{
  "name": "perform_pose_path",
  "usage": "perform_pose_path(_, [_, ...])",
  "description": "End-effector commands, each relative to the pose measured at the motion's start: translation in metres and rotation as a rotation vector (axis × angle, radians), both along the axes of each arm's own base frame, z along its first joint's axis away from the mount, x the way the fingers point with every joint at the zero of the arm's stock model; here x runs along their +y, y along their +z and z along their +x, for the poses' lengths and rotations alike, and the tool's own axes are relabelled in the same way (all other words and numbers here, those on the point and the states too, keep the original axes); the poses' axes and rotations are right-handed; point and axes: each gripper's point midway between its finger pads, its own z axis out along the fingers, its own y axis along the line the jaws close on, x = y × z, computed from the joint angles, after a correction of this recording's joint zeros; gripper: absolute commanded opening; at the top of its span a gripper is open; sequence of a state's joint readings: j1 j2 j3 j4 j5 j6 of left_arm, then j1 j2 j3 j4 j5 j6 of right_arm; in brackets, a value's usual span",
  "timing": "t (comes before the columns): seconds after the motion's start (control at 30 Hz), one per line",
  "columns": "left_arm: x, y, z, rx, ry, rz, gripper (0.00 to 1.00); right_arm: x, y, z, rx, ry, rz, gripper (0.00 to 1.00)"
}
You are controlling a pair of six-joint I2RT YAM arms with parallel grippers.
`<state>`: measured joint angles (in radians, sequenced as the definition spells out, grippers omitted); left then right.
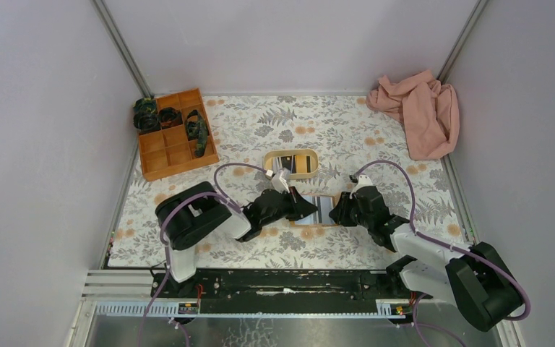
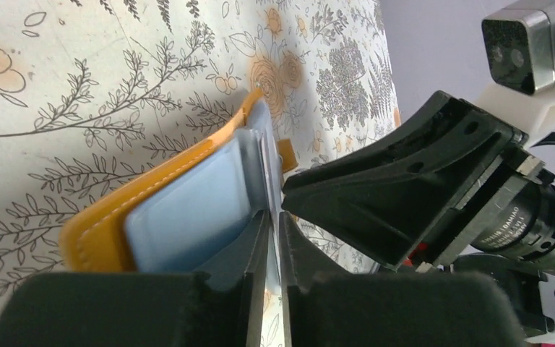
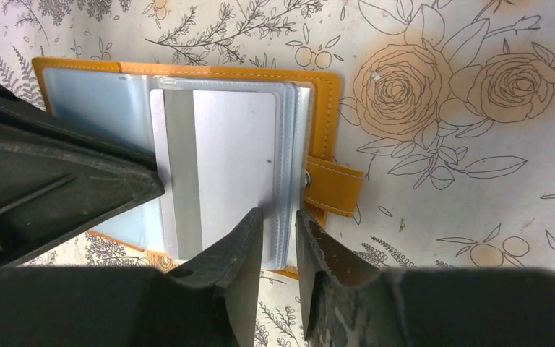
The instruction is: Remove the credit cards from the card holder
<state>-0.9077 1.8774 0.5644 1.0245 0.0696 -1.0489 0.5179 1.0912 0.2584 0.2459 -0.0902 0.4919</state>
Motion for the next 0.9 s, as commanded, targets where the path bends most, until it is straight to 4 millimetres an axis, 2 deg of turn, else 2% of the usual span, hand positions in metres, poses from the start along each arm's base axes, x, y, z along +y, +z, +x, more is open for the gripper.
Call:
perform_pose_path(0.0, [-0.004,0.023,-0.010,-0.047,-0.063,-0.031,0.21,-0.002,0.001,0.003,-0.014,-0.015,-0.016,0.33])
perform_pose_path(0.17, [0.016,0.004,0.002,-0.063,0.025,0.116,0.33,-0.005,0.011,0.006,-0.065,-0.035,0.000,0.35])
perform_pose_path(0.3, [0.031,-0.005,0.013,-0.102,0.070,0.255,0.35,-0.005,0.020,0.007,-0.106,-0.038,0.024,0.35])
perform_pose_path(0.47, [0.051,0.002,0.022,-0.164,0.121,0.367,0.23,0.000,0.027,0.006,-0.142,-0.013,0.056,0.35])
perform_pose_path(0.6, [0.060,-0.010,0.019,-0.159,0.125,0.423,0.07,0.008,0.029,0.003,-0.144,0.031,0.086,0.36])
perform_pose_path(0.63, [0.060,-0.015,0.017,-0.152,0.119,0.426,0.01,0.010,0.029,0.003,-0.143,0.038,0.092,0.36])
perform_pose_path(0.87, [0.054,-0.046,0.004,-0.113,0.086,0.444,0.00,0.015,0.024,0.000,-0.116,0.069,0.097,0.37])
